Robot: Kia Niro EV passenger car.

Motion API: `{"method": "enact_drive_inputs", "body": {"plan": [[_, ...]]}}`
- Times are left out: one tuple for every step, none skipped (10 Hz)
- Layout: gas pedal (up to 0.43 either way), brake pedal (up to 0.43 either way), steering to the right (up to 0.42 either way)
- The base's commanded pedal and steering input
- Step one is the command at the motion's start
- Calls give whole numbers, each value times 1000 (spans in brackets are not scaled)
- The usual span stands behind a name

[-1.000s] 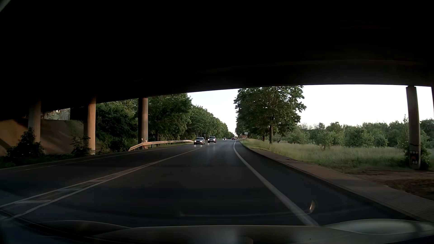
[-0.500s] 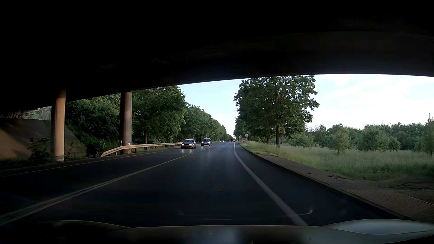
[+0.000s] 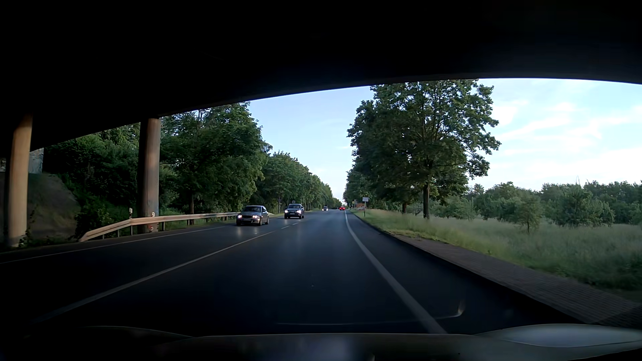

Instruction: Follow the waypoints while adhering to traffic rules and regulations

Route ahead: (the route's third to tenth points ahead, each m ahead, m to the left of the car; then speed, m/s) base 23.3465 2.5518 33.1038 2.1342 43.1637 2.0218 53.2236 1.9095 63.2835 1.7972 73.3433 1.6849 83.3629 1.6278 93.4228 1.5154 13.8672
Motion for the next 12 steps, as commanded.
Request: {"method": "enact_drive_inputs", "body": {"plan": [[228, 0, 6], [228, 0, 7], [228, 0, 8], [220, 0, 8], [209, 0, 8], [189, 0, 7], [177, 0, 7], [169, 0, 7], [150, 0, 7], [150, 0, 7], [130, 0, 8], [118, 0, 7]]}}
